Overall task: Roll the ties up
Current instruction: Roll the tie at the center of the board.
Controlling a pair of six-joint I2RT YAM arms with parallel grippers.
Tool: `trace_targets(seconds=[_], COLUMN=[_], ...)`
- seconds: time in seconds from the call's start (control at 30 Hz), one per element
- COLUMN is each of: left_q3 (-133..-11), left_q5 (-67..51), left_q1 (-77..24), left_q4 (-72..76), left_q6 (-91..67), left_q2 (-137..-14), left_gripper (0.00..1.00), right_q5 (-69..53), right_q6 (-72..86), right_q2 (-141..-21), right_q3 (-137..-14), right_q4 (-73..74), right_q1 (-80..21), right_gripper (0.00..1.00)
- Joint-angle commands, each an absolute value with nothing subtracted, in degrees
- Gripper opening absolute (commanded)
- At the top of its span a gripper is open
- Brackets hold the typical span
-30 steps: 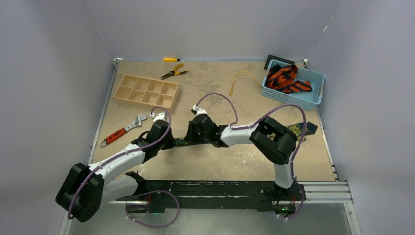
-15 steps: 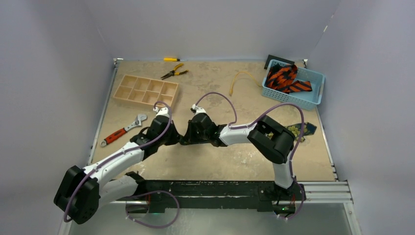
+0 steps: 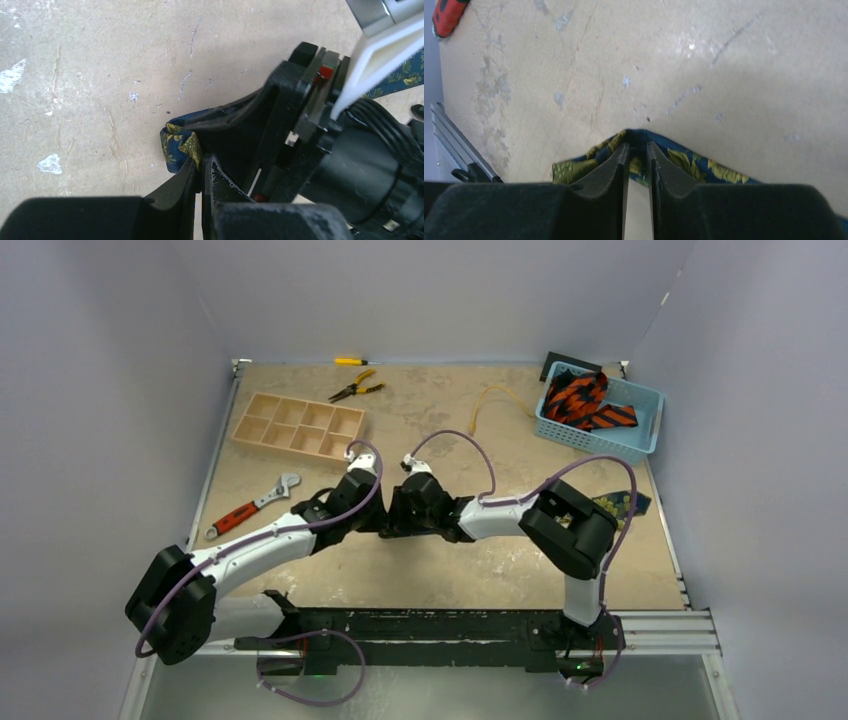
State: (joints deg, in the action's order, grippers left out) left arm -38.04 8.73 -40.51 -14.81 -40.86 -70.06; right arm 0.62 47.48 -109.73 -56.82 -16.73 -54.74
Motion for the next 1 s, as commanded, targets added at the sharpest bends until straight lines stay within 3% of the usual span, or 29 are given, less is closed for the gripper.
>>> trace_targets(seconds=[0.0,0.27,0.57,0.97], left_q3=[-39.8,-39.9,-42.2,-45.0], left_q5=[10.7,11.7,12.2,13.5], left_q1=[-41.3,-41.4,-42.0,-44.1], left_q4=[-12.7,-13.6,-14.8,-14.8], left_q6=[-41.0,-41.2,-40.1,-39.8], left_q2=[-69.7,-69.7,-71.8,-76.1], left_gripper=[0.0,0.0,0.0,0.0], right_q5=[3.4,5.0,7.2,4.0], right_q6=[47.7,47.2,44.2,42.7], right_q2=[-103.9,-99.2,-92.6,-97.4], right_q3=[-54.7,-52.8,-43.6,-43.2], right_q4=[-12.6,-10.8,-12.2,-15.2], right_q1=[-55.7,-55.3,-49.6,-49.0], right_gripper=[0.25,0.28,0.24,0.22])
